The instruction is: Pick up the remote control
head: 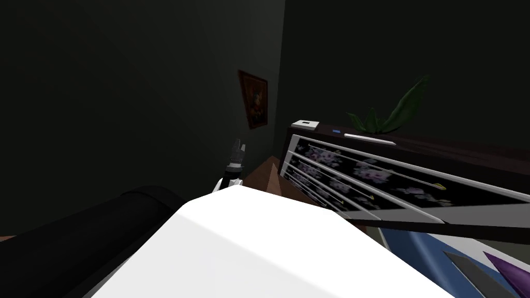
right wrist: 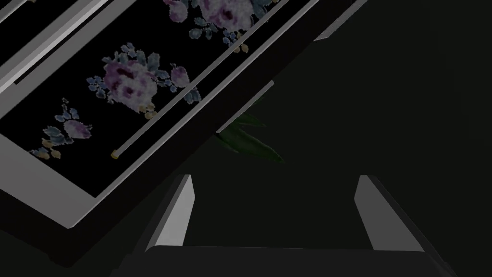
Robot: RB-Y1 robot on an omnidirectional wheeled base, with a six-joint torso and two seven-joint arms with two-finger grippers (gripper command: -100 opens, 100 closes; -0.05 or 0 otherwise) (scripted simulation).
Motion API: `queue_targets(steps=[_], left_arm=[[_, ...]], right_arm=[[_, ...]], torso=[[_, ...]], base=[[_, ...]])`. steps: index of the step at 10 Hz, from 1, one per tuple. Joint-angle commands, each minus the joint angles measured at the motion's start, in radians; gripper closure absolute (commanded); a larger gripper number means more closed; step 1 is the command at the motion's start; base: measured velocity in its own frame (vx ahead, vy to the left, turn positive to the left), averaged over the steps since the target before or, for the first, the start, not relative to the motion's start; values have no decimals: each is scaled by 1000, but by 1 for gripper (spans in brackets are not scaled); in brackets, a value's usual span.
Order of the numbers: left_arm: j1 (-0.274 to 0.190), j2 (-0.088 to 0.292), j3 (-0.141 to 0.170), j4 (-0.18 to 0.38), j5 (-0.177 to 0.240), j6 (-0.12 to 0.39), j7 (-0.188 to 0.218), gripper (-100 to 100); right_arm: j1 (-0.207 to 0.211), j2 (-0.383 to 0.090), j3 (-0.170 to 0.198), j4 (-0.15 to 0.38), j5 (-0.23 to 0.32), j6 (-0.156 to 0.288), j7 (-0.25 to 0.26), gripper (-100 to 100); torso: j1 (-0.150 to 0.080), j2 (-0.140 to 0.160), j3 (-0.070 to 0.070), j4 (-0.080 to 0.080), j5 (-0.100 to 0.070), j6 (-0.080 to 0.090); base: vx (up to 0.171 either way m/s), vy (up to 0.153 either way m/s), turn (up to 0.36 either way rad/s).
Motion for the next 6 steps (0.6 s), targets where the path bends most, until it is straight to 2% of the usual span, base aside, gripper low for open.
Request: queue_targets(steps=[1,2,3,4,5,6], left_arm=[[0,0,0,0,0,0,0,0],[0,0,0,0,0,0,0,0],[0,0,0,0,0,0,0,0],[0,0,0,0,0,0,0,0],[0,0,0,0,0,0,0,0],[0,0,0,0,0,0,0,0]], right_arm=[[50,-9,-50,28,37,-34,-14,-100],[70,-9,-74,28,37,-34,-14,-100],[107,-15,-103,50,71,-65,-23,-100],[126,-15,-134,50,71,-65,-23,-100],[158,-22,-162,71,105,-96,-31,-100],[181,-22,-188,71,105,-96,-31,-100]], torso=[[0,0,0,0,0,0],[0,-1,-1,0,0,-1],[1,-2,-1,-1,0,0],[0,-3,-2,-1,0,-1],[0,-3,-2,-1,0,0],[-1,-4,-2,-1,0,-1]], base=[[-9,3,353],[4,3,179],[12,1,306],[9,-10,204],[21,-15,331],[16,-25,176]])
